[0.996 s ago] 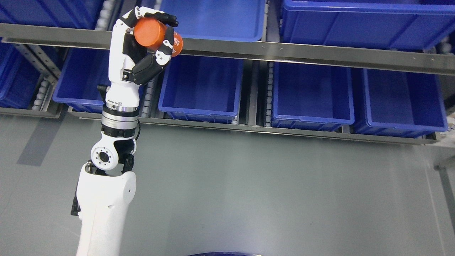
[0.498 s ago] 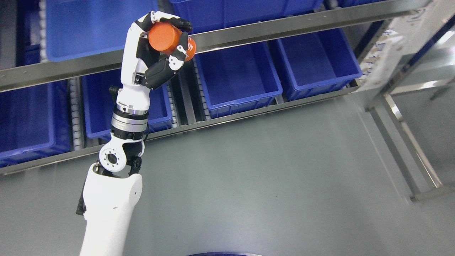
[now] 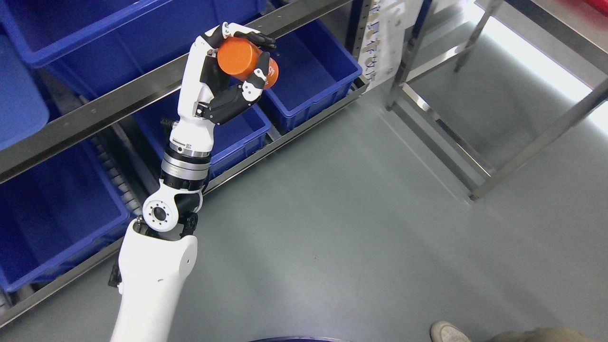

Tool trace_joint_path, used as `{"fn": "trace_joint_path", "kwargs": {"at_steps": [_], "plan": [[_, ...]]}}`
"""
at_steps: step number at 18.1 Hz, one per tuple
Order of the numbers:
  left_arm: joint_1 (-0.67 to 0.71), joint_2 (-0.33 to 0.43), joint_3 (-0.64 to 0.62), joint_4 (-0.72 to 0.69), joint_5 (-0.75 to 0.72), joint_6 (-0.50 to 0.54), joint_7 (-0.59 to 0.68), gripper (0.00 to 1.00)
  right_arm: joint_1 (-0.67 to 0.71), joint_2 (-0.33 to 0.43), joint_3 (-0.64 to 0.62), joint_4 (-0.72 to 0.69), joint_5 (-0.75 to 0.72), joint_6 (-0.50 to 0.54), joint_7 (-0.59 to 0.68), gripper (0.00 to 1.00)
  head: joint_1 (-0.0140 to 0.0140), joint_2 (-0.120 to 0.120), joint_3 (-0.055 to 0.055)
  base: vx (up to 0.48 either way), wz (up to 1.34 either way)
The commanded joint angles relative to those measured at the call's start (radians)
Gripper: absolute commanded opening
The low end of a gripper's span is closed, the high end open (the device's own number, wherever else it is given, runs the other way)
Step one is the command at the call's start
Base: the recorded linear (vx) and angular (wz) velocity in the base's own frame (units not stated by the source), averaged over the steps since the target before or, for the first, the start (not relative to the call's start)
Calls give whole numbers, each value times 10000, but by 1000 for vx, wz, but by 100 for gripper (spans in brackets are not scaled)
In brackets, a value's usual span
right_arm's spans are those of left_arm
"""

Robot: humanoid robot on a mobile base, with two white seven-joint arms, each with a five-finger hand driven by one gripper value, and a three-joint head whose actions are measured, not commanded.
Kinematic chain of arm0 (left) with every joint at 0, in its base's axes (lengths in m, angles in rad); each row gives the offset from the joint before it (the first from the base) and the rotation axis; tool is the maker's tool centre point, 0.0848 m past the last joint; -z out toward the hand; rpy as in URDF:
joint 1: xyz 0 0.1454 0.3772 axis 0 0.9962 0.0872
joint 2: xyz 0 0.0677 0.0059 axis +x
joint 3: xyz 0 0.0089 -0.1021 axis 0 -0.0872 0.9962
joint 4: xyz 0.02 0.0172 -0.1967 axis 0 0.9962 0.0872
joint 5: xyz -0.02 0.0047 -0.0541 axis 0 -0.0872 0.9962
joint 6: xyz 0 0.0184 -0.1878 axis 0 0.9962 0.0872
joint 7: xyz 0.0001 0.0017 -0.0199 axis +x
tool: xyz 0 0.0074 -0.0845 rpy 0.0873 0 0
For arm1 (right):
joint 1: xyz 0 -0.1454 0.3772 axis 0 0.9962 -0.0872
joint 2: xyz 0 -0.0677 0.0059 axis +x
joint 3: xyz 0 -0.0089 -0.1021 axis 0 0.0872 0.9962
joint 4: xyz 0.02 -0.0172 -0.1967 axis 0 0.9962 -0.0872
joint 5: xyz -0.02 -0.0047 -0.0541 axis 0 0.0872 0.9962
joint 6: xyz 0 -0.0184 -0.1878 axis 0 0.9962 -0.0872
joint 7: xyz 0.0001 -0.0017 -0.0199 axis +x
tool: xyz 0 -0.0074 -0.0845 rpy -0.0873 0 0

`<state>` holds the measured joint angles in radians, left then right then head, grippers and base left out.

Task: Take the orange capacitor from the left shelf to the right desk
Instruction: 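Hold the capacitor in the left hand while turning toward the steel table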

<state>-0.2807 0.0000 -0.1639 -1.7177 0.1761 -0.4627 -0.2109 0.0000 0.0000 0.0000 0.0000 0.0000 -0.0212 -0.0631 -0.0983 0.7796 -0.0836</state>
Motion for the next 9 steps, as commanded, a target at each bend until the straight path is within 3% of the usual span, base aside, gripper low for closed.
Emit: {"fn": "trace_joint_path", "kwargs": {"at_steps": [1,9], "plan": [[-46,174,-294,12,3,40,-8,2,31,-175,-169,-175,31,-3,2,100,0,0,0,137,-604],[-490,174,-339,88,111,102,-8,2,31,-175,-169,-175,31,-3,2,100,0,1,0,172,-528]]}}
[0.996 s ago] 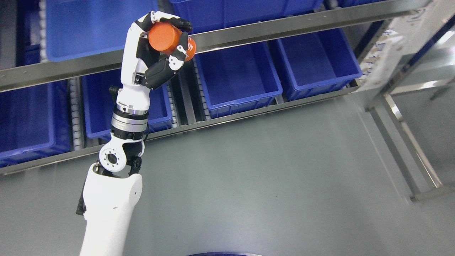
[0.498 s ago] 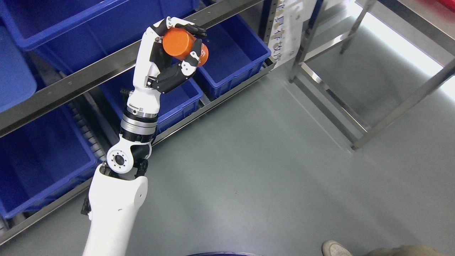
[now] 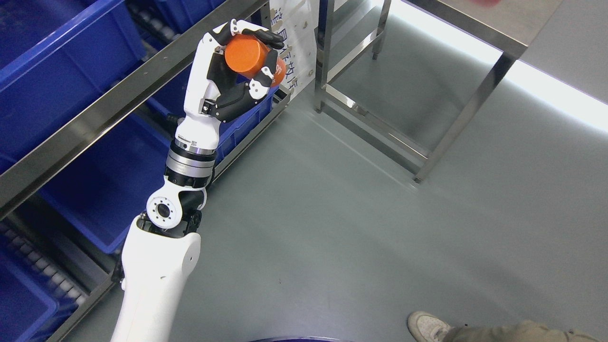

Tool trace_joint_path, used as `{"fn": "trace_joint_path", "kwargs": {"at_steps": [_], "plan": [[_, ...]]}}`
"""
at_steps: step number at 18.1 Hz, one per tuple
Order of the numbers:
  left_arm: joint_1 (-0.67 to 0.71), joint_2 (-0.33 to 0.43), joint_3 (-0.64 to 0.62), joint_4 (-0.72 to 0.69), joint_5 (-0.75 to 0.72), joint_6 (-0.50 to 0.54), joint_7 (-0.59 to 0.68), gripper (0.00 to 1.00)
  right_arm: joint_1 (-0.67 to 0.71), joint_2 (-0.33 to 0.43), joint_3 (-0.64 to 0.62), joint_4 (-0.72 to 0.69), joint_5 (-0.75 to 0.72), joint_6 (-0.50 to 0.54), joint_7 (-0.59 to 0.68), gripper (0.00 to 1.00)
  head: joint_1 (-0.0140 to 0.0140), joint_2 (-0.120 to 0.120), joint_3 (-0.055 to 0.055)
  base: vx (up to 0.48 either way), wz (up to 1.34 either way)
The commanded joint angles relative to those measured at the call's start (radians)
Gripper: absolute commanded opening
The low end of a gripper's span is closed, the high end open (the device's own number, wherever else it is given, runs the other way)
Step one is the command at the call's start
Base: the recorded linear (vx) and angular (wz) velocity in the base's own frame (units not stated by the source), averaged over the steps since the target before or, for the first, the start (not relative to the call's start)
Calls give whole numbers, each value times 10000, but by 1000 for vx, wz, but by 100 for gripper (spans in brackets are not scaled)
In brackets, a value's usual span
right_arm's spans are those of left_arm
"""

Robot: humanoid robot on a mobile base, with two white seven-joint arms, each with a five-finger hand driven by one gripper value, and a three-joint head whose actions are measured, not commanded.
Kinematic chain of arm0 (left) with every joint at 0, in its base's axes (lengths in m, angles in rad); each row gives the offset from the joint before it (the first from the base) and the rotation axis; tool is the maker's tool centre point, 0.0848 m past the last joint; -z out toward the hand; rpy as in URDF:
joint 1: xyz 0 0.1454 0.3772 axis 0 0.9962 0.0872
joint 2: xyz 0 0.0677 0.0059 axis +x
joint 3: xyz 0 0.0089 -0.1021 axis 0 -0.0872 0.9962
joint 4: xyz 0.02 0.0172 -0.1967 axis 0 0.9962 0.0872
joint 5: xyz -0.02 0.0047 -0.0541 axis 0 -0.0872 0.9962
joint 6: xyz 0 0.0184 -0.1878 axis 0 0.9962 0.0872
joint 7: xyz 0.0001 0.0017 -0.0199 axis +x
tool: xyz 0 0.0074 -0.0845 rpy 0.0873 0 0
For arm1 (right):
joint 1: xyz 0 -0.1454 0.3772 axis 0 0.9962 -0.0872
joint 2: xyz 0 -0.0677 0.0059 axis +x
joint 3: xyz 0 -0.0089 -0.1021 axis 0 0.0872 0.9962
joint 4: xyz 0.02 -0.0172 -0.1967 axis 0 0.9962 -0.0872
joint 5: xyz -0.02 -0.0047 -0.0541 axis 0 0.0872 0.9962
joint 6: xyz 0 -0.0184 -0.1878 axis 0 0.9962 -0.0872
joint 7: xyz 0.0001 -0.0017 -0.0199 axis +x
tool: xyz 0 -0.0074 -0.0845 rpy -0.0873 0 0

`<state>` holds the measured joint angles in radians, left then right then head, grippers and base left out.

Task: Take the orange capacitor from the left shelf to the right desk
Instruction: 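Hold the capacitor in the left hand while turning toward the steel table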

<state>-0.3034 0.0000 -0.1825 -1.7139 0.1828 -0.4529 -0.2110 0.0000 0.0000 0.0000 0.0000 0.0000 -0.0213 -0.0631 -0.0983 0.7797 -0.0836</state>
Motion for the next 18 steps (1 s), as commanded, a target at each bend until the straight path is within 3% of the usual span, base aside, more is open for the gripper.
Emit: {"fn": "trace_joint_path", "kwargs": {"at_steps": [1,18], "plan": [[-310,174,-245,51,58,19,-7,2,31,-175,-169,-175,31,-2,2,100,0,0,0,182,-373],[-801,174,-951,97,212,910,85,2,31,-175,-169,-175,31,-2,2,100,0,1,0,237,-232]]}}
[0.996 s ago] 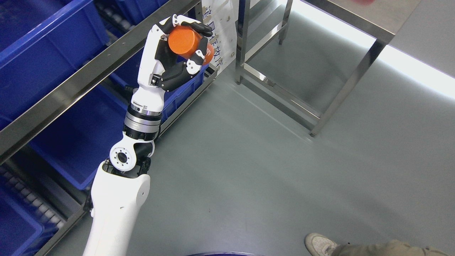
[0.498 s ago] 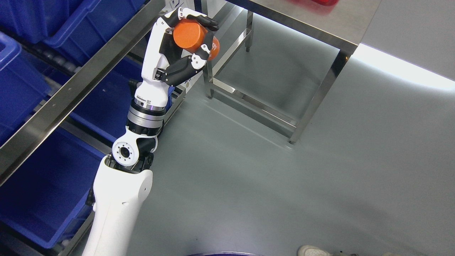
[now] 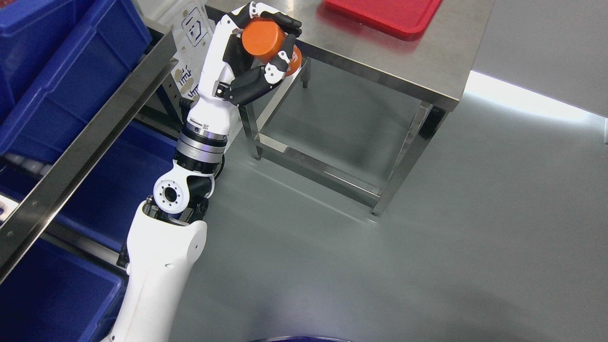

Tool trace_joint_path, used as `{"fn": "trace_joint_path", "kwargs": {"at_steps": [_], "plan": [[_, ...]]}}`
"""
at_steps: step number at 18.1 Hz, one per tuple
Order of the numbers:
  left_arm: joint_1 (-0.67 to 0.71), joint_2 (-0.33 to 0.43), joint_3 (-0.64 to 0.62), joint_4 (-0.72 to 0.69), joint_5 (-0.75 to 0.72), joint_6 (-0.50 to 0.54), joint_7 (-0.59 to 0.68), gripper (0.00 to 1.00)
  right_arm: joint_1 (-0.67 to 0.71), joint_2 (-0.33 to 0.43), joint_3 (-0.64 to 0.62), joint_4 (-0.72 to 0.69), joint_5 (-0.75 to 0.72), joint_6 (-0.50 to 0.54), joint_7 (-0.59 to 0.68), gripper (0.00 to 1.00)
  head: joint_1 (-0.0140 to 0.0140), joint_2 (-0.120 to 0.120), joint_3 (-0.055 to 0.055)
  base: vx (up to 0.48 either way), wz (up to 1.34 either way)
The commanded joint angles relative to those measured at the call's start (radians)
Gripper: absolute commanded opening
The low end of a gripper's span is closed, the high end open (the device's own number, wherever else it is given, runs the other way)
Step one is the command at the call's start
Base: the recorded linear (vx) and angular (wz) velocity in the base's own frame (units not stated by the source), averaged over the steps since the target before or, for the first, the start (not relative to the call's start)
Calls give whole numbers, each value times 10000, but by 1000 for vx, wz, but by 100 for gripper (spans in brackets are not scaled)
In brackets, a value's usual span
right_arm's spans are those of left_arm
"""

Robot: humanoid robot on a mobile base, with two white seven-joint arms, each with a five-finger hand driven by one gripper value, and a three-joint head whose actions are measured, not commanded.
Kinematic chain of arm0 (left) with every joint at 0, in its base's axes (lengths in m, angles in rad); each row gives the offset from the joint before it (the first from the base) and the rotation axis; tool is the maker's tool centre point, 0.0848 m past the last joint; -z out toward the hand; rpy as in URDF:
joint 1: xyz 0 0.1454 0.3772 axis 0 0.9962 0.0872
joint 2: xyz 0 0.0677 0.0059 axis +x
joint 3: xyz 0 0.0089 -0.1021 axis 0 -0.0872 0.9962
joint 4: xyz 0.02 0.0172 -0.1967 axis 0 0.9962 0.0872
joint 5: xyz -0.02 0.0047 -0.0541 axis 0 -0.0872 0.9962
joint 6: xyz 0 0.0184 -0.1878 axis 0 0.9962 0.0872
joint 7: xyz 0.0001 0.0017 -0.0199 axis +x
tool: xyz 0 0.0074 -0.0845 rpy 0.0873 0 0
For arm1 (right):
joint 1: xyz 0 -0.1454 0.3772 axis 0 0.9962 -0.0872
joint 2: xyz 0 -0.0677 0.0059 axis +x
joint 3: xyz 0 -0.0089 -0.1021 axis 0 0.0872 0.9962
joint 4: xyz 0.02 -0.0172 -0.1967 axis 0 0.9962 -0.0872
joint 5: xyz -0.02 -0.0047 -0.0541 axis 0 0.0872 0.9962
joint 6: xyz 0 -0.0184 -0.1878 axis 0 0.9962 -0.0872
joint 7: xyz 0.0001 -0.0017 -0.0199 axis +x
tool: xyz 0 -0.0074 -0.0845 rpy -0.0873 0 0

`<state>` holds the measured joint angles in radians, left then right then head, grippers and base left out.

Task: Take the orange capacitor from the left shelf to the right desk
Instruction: 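Hold the capacitor in the left hand while turning toward the steel table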

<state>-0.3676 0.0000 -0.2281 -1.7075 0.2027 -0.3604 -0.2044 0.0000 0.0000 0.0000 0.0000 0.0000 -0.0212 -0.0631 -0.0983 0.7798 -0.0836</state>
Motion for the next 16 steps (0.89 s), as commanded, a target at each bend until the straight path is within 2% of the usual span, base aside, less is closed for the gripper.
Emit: {"fn": "trace_joint_path", "kwargs": {"at_steps": [1,4,8,14,16], "plan": [[-159,174,-586,33,14,-61,34,2,31,-175,-169,-175,30,-2,2,100,0,0,0,302,-148],[-189,174,-1107,48,14,-62,340,2,31,-175,-169,-175,30,-2,2,100,0,0,0,295,-94],[-465,174,-1170,48,14,91,311,2,31,-175,-169,-175,30,-2,2,100,0,0,0,299,-114],[-1078,174,-1262,186,-17,1195,326,2,31,-175,-169,-175,30,-2,2,100,0,0,0,278,-159],[-1110,174,-1673,308,-93,1531,356,2,31,-175,-169,-175,30,-2,2,100,0,0,0,259,-195]]}}
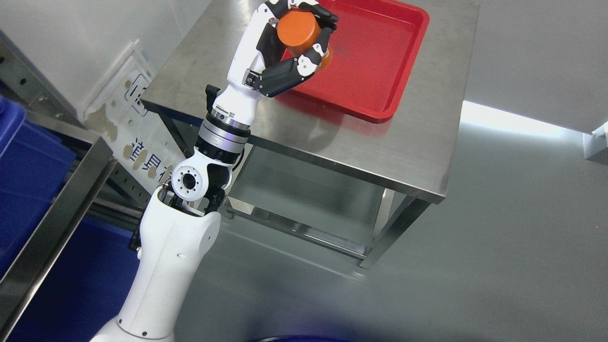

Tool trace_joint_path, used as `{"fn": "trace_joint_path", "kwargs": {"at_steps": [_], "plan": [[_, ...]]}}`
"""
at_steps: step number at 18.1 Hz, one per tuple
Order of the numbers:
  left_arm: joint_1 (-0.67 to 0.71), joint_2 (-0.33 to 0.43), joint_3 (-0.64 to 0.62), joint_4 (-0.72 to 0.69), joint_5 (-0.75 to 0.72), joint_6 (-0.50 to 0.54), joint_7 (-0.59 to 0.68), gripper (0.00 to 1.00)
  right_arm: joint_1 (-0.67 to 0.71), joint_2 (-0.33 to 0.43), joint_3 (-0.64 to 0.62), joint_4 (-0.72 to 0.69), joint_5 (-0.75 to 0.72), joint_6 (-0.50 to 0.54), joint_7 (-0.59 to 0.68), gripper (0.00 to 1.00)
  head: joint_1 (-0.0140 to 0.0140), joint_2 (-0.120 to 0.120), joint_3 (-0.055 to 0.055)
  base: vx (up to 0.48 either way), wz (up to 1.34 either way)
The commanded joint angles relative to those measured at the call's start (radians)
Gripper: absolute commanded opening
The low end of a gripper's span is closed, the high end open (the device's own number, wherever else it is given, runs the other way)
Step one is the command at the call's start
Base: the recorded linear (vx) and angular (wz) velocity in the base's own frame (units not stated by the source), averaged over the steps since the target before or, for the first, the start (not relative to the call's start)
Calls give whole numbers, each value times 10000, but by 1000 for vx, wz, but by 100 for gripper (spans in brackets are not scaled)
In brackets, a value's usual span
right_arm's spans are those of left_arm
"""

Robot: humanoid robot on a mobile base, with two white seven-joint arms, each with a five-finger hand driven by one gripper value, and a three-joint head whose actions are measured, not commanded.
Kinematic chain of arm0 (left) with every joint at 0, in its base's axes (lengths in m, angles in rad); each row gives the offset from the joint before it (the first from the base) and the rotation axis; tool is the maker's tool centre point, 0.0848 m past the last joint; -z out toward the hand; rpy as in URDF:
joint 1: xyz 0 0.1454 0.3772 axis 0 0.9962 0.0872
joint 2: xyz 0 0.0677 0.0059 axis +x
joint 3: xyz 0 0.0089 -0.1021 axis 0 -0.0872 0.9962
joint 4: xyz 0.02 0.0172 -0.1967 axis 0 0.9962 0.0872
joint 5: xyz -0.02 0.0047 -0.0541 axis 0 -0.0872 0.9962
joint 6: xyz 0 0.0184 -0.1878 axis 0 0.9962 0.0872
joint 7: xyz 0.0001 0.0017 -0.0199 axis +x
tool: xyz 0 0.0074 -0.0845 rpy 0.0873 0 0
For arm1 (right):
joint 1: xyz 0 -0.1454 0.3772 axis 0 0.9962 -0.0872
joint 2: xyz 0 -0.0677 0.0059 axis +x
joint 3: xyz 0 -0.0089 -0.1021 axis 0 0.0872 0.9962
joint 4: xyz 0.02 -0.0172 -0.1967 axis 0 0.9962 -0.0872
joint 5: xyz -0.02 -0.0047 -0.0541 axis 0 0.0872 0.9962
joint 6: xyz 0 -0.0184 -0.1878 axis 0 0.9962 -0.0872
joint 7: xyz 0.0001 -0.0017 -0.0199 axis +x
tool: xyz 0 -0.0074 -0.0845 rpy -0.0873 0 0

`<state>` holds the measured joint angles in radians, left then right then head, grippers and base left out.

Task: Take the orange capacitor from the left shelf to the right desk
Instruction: 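Lower the orange capacitor into the red tray with the left hand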

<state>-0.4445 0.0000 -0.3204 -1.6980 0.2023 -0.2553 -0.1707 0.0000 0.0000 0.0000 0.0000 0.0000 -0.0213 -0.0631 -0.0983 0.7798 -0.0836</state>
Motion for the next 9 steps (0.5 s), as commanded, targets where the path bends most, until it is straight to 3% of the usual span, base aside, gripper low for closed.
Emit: {"fn": "trace_joint_path", "kwargs": {"at_steps": [1,4,9], "plan": [[-356,174,-982,350,-303,831,20,2,30,-175,-169,-175,31,-2,2,100,0,0,0,273,-208],[-753,174,-1000,1299,-658,1936,279,2,30,-175,-169,-175,31,-2,2,100,0,0,0,244,-197],[-1246,174,-969,2161,-658,2645,342,3,30,-175,-169,-175,31,-2,2,100,0,0,0,206,-162]]}}
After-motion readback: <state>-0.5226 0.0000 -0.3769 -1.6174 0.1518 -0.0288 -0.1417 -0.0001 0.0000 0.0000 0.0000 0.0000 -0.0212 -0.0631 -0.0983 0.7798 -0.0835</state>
